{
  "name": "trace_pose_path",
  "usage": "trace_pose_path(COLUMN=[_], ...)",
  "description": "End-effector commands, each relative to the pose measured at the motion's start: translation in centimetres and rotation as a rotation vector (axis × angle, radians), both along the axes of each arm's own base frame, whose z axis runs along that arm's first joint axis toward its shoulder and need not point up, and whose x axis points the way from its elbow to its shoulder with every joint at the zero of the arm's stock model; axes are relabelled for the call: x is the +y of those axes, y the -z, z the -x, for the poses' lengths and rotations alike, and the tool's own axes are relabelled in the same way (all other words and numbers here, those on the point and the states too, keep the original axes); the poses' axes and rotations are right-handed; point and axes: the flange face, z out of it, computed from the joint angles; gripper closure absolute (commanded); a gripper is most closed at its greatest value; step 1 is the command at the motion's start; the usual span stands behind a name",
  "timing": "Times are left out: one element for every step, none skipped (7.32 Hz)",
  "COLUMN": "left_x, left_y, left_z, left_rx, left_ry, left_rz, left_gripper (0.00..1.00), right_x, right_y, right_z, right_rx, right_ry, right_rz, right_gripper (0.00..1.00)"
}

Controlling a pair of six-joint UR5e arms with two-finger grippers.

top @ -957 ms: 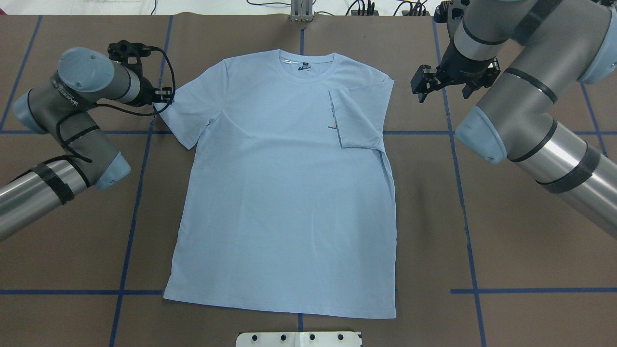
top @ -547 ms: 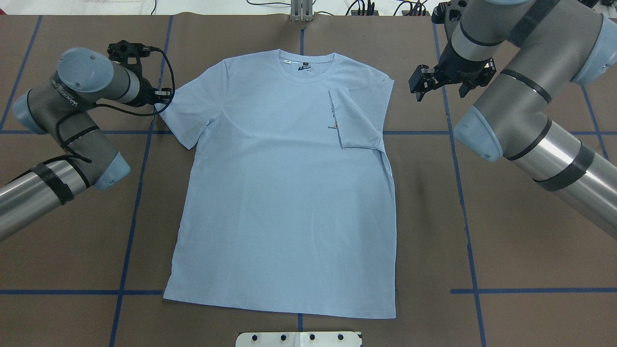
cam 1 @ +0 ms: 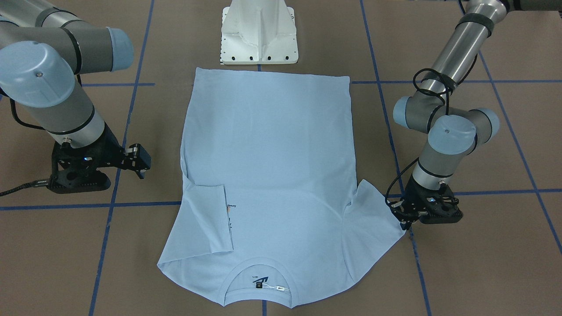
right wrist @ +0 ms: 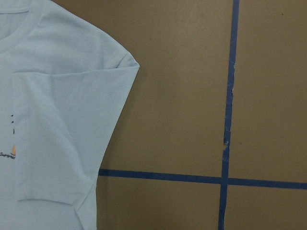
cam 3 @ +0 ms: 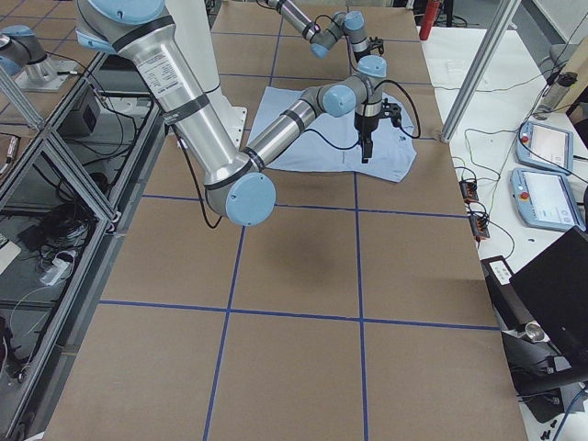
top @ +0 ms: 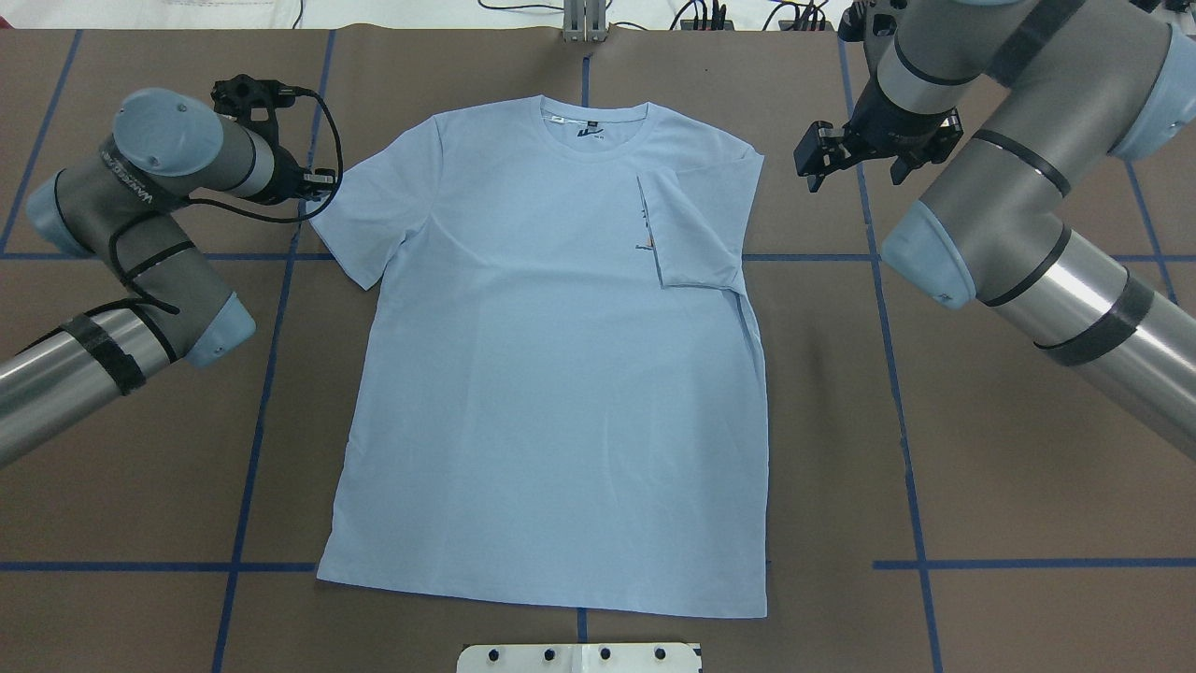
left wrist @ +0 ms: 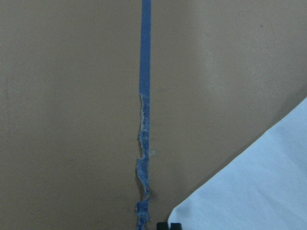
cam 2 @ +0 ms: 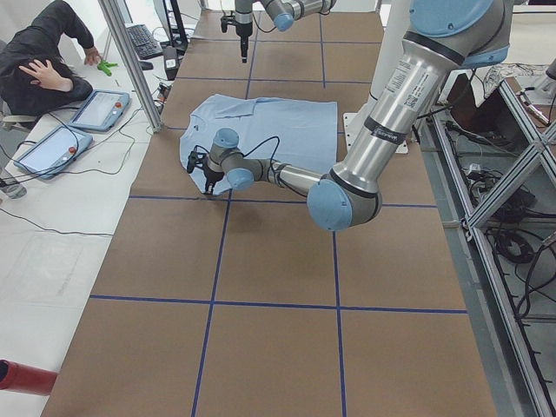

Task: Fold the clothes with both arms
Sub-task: 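Grasp the sleeve nearest the left gripper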

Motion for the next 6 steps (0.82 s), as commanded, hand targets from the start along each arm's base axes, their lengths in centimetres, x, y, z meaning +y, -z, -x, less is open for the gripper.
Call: trace_pose_path(left_x=[-0.7, -1.9, -0.9, -0.7, -0.7, -0.2], left_y=[4.8, 8.7, 11.9, 15.7, 18.4, 21.5], left_z=[-0.6, -1.8, -5.4, -10.0, -14.1, -16.5], left_rx=[0.02, -0.004, 0.05, 0.09, 0.114, 0.14], left_ry=[0.008, 0.01, 0.036, 0.038, 0.053, 0.045], left_rz=[-0.007, 0.023, 0.084, 0.121, 0.178, 0.188], left_gripper=[1.0, 1.0, 1.0, 1.0, 1.0, 1.0], right_x=[-0.1, -0.1, 0.0, 0.0, -0.1, -0.1], right_y=[-0.1, 0.0, 0.0, 0.0, -0.1, -0.1], right_z=[-0.2, -0.2, -0.2, -0.2, -0.3, -0.4], right_rx=[0.0, -0.001, -0.003, -0.003, -0.002, -0.002], right_ry=[0.002, -0.001, -0.003, -0.004, -0.004, -0.005], right_rz=[-0.001, 0.0, 0.004, 0.005, 0.004, 0.004], right_gripper=[0.0, 0.0, 0.0, 0.0, 0.0, 0.0])
